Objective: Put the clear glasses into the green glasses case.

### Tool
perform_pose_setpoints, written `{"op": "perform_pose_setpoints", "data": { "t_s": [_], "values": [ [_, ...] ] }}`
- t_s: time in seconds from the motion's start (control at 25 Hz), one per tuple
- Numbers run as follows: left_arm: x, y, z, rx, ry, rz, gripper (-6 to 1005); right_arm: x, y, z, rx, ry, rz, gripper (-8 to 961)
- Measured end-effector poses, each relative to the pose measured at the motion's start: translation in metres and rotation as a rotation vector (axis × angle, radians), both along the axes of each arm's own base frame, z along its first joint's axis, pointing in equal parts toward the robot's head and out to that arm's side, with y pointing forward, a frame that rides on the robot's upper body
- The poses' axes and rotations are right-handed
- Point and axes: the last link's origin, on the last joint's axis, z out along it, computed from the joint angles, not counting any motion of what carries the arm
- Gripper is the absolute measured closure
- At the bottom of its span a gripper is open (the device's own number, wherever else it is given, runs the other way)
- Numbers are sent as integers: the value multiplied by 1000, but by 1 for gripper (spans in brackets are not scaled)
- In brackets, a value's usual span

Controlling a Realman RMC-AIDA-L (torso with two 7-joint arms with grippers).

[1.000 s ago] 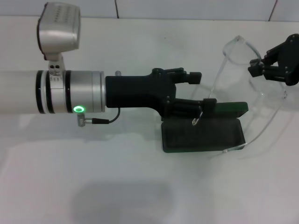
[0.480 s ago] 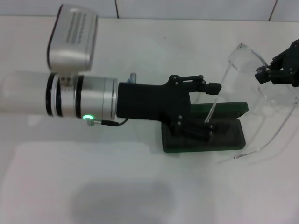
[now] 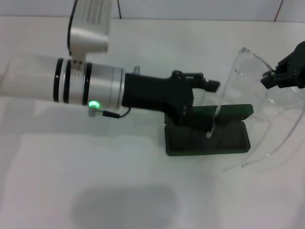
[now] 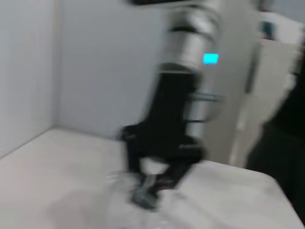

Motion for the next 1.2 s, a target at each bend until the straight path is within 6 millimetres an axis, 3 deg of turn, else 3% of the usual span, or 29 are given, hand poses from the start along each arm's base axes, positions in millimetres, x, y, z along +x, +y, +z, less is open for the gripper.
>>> {"op": "perform_pose_setpoints", "data": {
  "t_s": [0.24,0.56,0.88,1.2],
  "values": [
    [2,29,18,-63,71,270,113,-5,2,0,-37,-55,-12,846],
    [-14,43,36,-61,133,435,113,-8,2,-3,-90,-144,-34,848],
    [-26,59,36,80,298,498,113,-29,10,-3,-99,-188,-70,849],
    [-9,61,32,157,437,474,113,-62,24,1,-41,-223,-105,850]
  ]
}}
